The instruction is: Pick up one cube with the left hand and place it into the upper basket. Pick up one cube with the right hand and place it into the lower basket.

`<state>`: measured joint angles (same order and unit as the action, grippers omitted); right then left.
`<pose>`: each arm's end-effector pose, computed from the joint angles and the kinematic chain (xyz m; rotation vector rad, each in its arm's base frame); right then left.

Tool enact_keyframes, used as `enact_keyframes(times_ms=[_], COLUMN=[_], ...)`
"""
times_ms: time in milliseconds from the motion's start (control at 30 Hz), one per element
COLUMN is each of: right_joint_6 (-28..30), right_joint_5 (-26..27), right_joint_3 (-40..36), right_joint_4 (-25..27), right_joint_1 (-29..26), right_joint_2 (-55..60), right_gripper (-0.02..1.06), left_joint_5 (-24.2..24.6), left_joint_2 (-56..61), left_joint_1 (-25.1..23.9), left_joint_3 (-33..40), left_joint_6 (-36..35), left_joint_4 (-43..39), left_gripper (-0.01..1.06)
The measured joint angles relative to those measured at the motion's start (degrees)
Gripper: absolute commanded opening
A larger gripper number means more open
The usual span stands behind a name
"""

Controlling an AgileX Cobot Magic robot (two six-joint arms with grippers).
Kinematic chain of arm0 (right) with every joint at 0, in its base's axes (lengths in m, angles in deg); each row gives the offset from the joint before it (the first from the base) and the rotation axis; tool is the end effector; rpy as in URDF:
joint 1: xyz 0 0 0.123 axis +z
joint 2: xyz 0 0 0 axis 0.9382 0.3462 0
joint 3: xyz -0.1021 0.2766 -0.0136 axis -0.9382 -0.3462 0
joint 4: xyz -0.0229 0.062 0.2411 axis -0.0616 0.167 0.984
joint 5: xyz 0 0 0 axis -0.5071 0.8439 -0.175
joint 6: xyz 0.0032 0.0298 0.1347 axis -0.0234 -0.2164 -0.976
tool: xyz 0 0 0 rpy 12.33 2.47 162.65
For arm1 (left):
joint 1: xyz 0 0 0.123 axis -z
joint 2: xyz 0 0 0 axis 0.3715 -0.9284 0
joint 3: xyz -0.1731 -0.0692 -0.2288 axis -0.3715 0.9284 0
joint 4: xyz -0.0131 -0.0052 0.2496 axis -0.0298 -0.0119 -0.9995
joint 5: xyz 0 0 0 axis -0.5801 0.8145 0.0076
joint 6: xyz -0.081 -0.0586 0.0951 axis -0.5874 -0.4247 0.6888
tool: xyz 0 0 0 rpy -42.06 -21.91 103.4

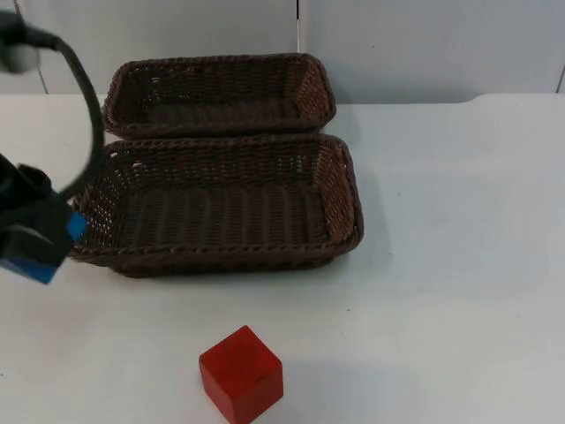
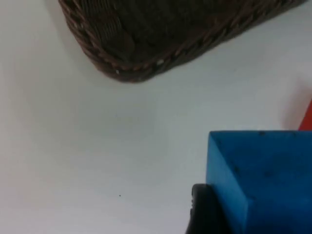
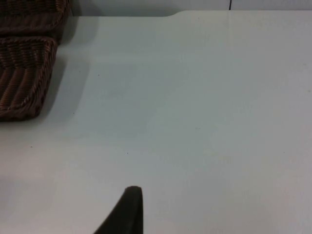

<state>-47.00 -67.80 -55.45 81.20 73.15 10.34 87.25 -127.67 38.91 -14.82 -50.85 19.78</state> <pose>0.0222 0.0051 0.2576 -0.0802 2.0525 0.0639 0.2167 -0.0763 0.2032 0.5127 2.6364 -0.1616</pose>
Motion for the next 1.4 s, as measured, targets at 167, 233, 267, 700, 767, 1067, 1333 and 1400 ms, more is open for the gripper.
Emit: enact_keyframes(times_ms=[167,233,267,700,767,1067,1333,1400], right_joint_6=[0.0,0.0,0.0,0.0,0.0,0.0,0.0,0.0], right_joint_5=[0.0,0.0,0.0,0.0,0.0,0.0,0.0,0.0], right_joint_3=[0.0,0.0,0.0,0.0,0.0,0.0,0.0,0.0], right_joint_4=[0.0,0.0,0.0,0.0,0.0,0.0,0.0,0.0], right_joint_1=[0.0,0.0,0.0,0.0,0.0,0.0,0.0,0.0], right_joint_2=[0.0,0.0,0.0,0.0,0.0,0.0,0.0,0.0], right_gripper=[1.05,1.05,1.05,1.05,1.05,1.05,1.05,1.05], left_joint_5=[0.6,0.6,0.6,0.7,0.1,-2.6,-5.5,-5.6], left_joint_2=[5.6,6.5,7.1,8.2,8.2,8.2,6.3,5.3], left_joint_1=[0.0,0.0,0.0,0.0,0.0,0.0,0.0,0.0], left_joint_3=[0.0,0.0,0.0,0.0,0.0,0.0,-0.1,-0.5], left_joint_6=[0.0,0.0,0.0,-0.1,-0.1,-0.1,-0.2,-0.2], left_joint_4=[-0.3,-0.3,-0.3,-0.5,-0.5,0.0,0.1,0.1], left_gripper=[0.0,0.0,0.0,0.0,0.0,0.0,0.0,0.0])
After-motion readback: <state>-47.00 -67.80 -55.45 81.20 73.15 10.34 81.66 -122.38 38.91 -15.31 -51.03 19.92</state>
